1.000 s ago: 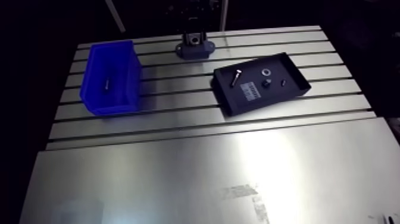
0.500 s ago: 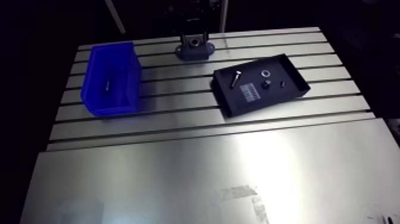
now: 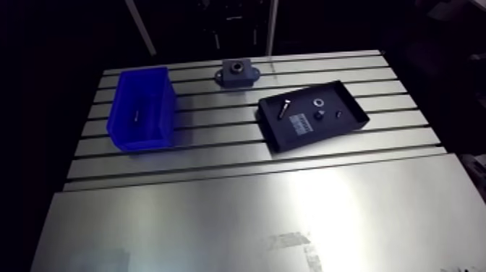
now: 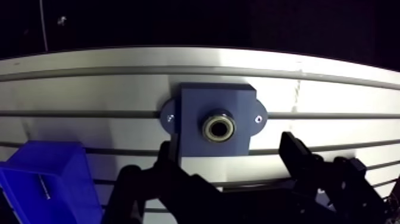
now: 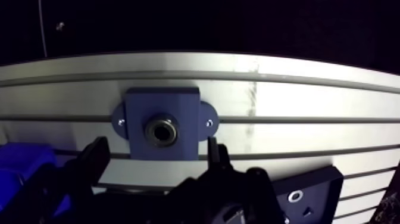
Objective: Pick up the bearing and press it into the housing until flush.
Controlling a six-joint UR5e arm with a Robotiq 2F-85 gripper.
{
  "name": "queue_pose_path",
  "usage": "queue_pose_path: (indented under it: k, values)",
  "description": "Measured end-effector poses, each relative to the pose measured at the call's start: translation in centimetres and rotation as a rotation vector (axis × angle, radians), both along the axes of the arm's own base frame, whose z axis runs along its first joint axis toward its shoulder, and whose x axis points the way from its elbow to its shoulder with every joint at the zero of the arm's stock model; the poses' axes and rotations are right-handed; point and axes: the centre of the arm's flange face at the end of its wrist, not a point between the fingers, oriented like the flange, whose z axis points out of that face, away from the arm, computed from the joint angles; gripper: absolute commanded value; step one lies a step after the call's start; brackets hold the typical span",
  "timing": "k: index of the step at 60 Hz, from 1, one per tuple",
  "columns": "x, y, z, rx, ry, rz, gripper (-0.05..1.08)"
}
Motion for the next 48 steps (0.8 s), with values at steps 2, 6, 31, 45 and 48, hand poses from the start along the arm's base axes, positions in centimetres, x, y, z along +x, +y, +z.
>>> queue_pose_path:
  k: [2, 6, 31, 45, 48]
  values:
    - [0.01, -0.03, 0.08, -0.002, 0.001, 0.000, 1.03]
    - [0.05, -0.08, 0.13, -0.007, 0.001, 0.000, 1.07]
    - [0.00, 0.24, 0.01, -0.026, -0.001, -0.009, 1.08]
    - [-0.05, 0.28, -0.43, -0.029, -0.007, -0.011, 1.08]
    - [-0.06, 0.29, -0.55, -0.029, -0.009, -0.011, 1.08]
